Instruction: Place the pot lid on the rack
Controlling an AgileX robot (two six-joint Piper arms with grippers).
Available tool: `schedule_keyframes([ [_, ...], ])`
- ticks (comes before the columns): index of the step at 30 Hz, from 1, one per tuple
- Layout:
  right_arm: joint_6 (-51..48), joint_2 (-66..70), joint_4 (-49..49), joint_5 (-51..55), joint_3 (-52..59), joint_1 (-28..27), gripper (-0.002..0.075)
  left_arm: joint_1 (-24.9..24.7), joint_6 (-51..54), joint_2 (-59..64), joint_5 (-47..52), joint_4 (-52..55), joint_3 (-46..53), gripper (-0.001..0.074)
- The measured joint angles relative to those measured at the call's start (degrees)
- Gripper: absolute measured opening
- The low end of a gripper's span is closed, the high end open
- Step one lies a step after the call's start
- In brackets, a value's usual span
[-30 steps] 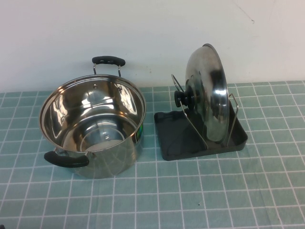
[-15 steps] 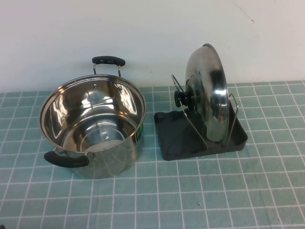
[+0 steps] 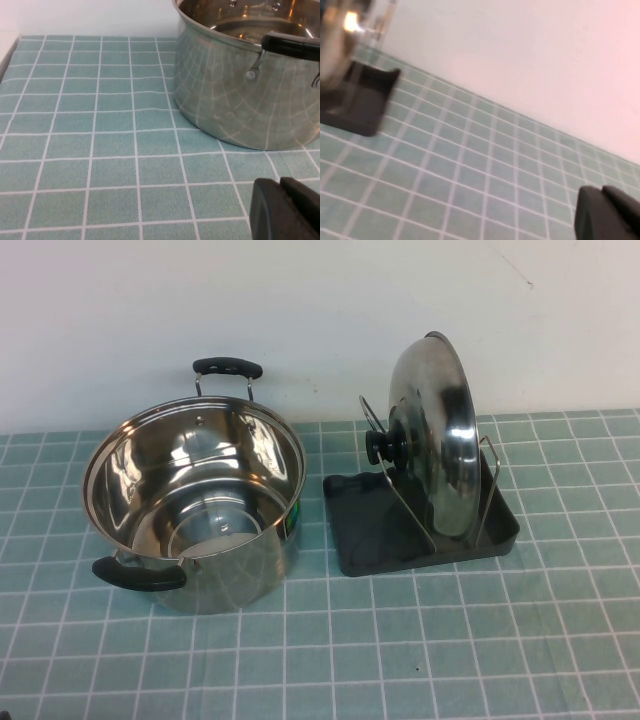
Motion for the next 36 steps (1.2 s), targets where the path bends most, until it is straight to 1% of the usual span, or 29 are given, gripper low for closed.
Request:
schedule_keyframes([
  [4, 0.0, -5.5, -0.8, -2.6, 7.8, -3.6, -0.0001, 0.0, 0.0, 0.0, 0.0, 0.0, 0.0, -0.0002],
  [9, 2.7, -7.1, -1.5, -1.9, 14.9, -5.0, -0.0001, 0.0, 0.0, 0.0, 0.0, 0.0, 0.0, -0.0002],
  [25, 4.6, -7.2, -2.0, -2.1, 15.0, -4.8, -0.0001, 0.0, 0.1, 0.0, 0.0, 0.0, 0.0, -0.0002],
  [32, 6.4, -7.2, -2.0, -2.1, 15.0, -1.0, -0.0001, 0.0, 0.1, 0.0, 0.0, 0.0, 0.0, -0.0002],
  [36, 6.8, -7.2, -2.0, -2.1, 15.0, -0.7, -0.0001, 0.0, 0.1, 0.0, 0.0, 0.0, 0.0, -0.0002],
])
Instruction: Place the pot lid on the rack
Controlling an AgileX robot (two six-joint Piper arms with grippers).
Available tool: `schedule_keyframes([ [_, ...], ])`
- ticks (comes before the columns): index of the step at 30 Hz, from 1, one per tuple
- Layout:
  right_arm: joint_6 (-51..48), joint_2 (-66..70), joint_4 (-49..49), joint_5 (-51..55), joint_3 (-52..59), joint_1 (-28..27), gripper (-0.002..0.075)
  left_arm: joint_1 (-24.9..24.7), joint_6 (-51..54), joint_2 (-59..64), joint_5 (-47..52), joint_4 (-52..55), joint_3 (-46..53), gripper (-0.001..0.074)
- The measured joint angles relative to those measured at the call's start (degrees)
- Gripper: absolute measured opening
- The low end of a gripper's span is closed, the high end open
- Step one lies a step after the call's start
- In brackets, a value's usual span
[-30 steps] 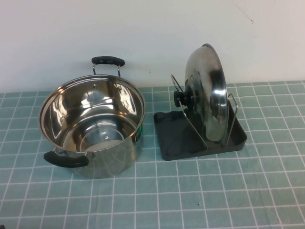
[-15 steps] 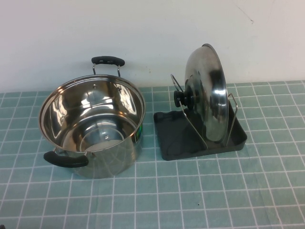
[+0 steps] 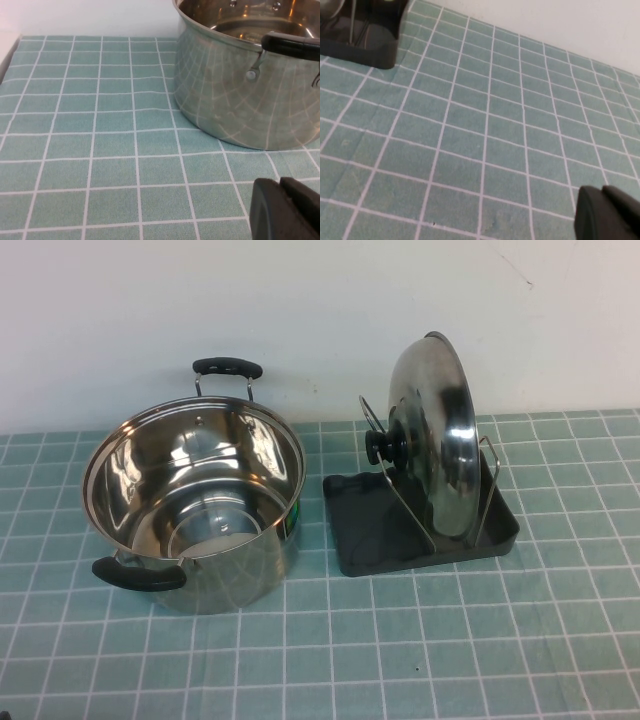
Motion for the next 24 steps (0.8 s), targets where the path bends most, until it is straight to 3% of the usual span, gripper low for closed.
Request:
schedule_keyframes([
  [15, 6.4, 0.0, -0.5, -0.1, 0.0, 0.0, -0.0001, 0.0, 0.0, 0.0, 0.0, 0.0, 0.0, -0.0002],
  [24, 16.4, 0.0, -5.5, -0.3, 0.0, 0.0, -0.0001, 0.0, -0.1, 0.0, 0.0, 0.0, 0.0, -0.0002],
])
